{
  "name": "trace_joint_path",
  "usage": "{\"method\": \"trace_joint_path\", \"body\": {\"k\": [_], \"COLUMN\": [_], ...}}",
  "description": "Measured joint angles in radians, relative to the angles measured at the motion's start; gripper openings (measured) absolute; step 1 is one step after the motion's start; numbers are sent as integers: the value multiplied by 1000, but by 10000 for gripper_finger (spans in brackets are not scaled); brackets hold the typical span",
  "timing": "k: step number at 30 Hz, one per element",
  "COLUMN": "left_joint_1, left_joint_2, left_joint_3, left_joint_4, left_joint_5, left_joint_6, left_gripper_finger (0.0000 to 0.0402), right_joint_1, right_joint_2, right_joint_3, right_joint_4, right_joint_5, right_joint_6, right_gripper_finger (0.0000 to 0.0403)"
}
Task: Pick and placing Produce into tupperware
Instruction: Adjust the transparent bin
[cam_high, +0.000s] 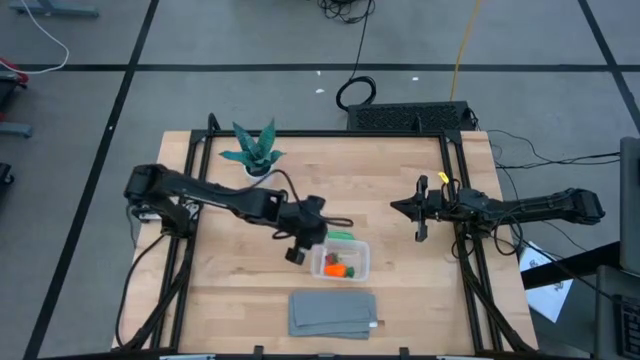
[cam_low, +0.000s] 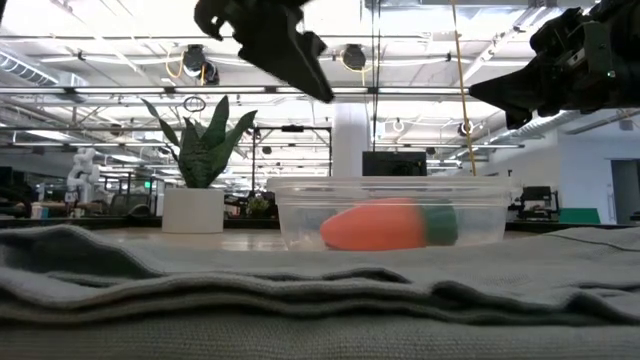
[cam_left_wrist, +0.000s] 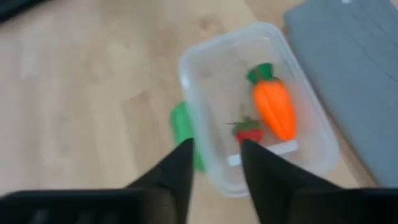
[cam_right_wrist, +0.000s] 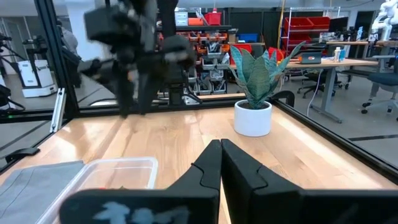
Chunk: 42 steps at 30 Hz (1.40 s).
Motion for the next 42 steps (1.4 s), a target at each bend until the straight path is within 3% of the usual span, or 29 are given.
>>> {"method": "trace_joint_path", "body": {"k": [4,6,11,15,19,23,28,31,36,42], "left_joint_1": [21,37,69,112,164,185,176,182,210,208], "left_joint_2": [-63,-88,-130,-202,-309,-391,-429,-489,-656,-918], "left_joint_3": [0,0,-19,-109,-293,-501,-720,-819,-906,-954], "left_joint_4": [-62,-104,-117,-9,229,572,895,1003,1025,877], "left_joint_5": [-60,-71,-98,-75,-4,73,75,47,38,4], "left_joint_6": [-26,-34,-3,-13,-66,-142,-168,-182,-193,-157], "left_gripper_finger": [35,11,2,1,1,1,0,0,0,0], "right_joint_1": [0,0,0,0,0,0,0,0,-1,-1], "right_joint_2": [0,1,4,5,6,7,14,21,28,28], "right_joint_3": [0,0,0,0,0,0,0,0,0,0], "right_joint_4": [0,1,0,-1,0,0,6,4,8,8], "right_joint_5": [0,0,0,0,0,0,0,0,0,0], "right_joint_6": [0,0,0,0,0,-3,-7,-2,0,0], "right_gripper_finger": [0,0,0,0,0,0,0,0,0,0]}}
